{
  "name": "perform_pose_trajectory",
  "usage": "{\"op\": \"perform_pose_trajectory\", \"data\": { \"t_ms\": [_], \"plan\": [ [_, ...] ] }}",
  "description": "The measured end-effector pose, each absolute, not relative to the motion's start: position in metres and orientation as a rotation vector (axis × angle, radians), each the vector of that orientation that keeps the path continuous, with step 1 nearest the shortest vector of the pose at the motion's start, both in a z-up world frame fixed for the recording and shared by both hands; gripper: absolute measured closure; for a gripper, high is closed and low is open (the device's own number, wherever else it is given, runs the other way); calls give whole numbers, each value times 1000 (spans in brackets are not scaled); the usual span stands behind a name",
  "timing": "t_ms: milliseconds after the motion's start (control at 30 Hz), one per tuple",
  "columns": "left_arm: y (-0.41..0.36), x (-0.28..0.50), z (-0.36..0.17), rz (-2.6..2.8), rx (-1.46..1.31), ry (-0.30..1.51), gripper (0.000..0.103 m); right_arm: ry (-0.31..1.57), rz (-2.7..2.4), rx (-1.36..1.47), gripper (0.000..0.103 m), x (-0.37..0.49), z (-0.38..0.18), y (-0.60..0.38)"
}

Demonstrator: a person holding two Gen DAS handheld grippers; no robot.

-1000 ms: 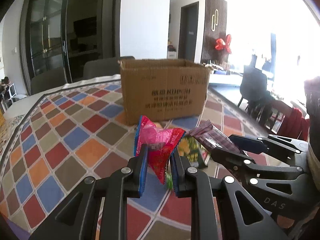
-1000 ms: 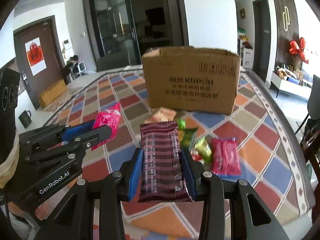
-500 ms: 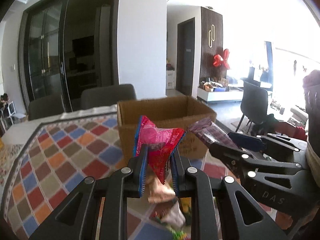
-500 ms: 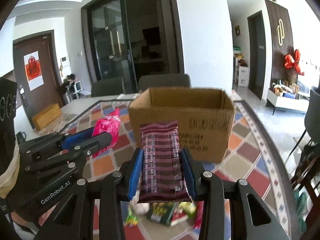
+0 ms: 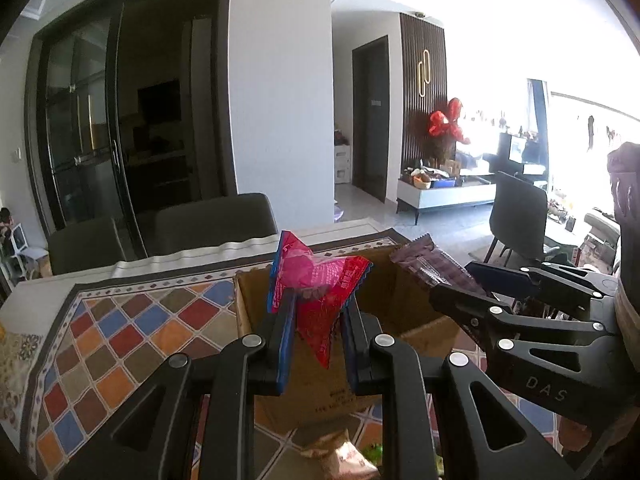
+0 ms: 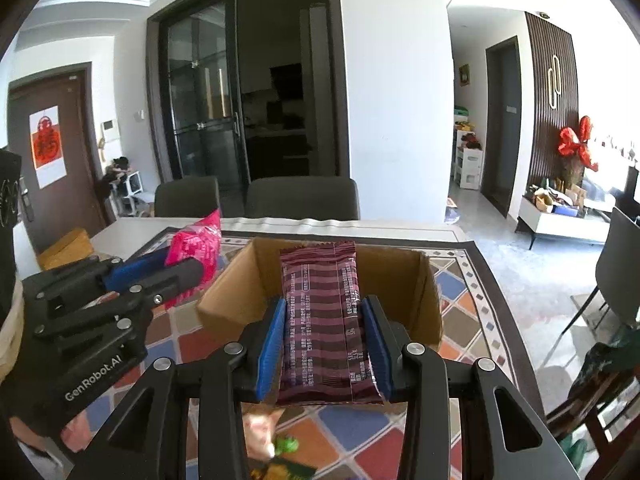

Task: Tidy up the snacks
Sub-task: 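Carry both packets over the cardboard box and open both tools to drop them inside, then move both open tools back down to the remaining snack pile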

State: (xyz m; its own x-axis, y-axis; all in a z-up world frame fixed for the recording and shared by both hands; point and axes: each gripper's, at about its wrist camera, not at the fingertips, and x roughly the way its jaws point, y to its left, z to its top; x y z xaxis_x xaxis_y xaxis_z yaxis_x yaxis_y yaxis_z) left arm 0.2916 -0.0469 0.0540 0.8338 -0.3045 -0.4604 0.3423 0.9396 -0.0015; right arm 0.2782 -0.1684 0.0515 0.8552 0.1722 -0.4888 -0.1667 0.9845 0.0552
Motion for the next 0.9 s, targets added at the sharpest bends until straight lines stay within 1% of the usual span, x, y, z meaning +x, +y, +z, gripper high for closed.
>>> {"op": "perform_pose_trajectory", "data": {
  "t_ms": [167,300,333,400,500,600,733,833,900],
  "plan": [
    [-52,325,48,-371,53,547,81,561,168,18,62,309,50,-177],
    [-54,347,41,-361,36,592,78,587,157,24,61,329,46,-184],
    [-55,349,40,-363,31,597,74,590,148,24,58,334,45,-185],
    [-55,350,38,-359,28,602,69,602,123,34,54,340,42,-189],
    [-56,344,35,-352,32,604,60,609,111,44,50,340,41,-192],
    [-56,331,34,-348,29,600,59,601,103,41,49,331,39,-194],
    [-52,309,32,-335,34,590,56,587,105,48,43,314,37,-195],
    [-48,288,33,-334,37,581,55,575,110,48,42,302,35,-195],
    [-46,274,34,-329,40,571,54,571,112,62,38,289,33,-195]
  ]
}}
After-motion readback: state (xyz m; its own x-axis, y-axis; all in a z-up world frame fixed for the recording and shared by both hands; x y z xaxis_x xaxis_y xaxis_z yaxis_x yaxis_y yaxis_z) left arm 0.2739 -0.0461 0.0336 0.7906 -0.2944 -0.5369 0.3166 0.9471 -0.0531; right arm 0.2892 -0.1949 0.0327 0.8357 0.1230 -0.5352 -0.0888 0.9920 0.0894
